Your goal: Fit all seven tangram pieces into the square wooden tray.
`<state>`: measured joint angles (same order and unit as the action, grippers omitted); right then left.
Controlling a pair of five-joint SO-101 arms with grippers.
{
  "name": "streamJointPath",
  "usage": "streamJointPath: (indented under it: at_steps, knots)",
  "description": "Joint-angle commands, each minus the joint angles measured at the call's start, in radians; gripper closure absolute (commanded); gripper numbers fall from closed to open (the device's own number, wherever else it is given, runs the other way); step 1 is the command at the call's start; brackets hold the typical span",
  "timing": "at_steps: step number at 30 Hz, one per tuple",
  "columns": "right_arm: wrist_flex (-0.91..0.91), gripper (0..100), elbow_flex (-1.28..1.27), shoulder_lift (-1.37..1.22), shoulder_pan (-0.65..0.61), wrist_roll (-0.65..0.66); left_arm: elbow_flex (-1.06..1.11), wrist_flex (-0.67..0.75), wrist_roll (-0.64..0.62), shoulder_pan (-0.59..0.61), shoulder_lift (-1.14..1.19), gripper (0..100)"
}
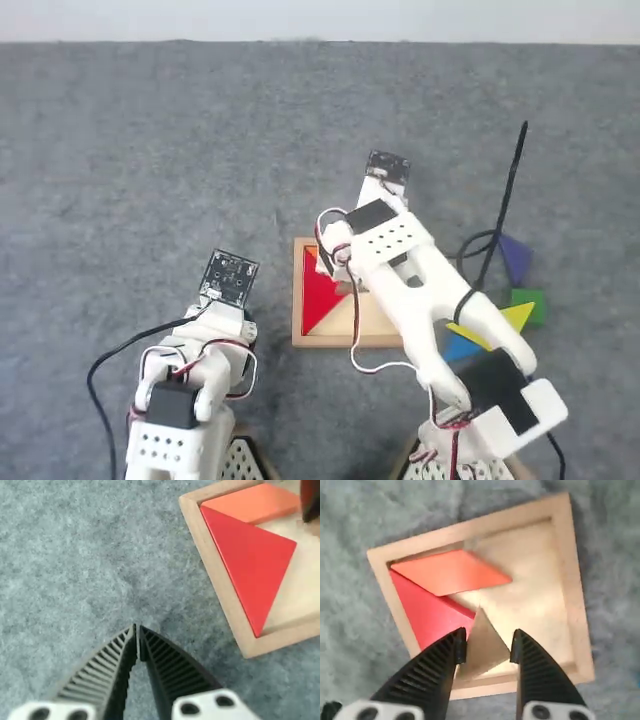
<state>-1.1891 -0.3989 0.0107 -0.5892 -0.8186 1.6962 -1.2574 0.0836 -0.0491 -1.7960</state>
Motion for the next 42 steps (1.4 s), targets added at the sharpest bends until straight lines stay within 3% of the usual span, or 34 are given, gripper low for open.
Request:
streamJointPath:
  at_steps: [1,10,12,16,17,25,42]
  knots:
    - [-0.013,85.3,0.078,-0.028,-0.012,-0.08,-0.012,-0.005,-0.005,0.005,-0.021,99]
    - [-0.024,85.5,0.094,-0.041,-0.008,-0.052,-0.012,-0.005,-0.005,0.005,-0.021,99]
    - [-0.041,87.0,0.091,-0.004,0.025,0.104,-0.012,-0.005,-0.005,0.005,-0.021,99]
    - [-0.033,99.8,0.063,0.093,0.119,0.766,-0.012,-0.005,-0.005,0.005,-0.021,99]
    - [-0.018,98.8,0.029,0.12,0.124,0.852,-0.012,-0.005,-0.005,0.005,-0.021,99]
    - [0.335,99.2,-0.351,0.285,0.056,0.964,-0.012,-0.005,-0.005,0.005,-0.021,99]
    - [0.331,99.2,-0.477,0.28,0.087,0.959,-0.012,-0.005,-0.005,0.005,-0.021,99]
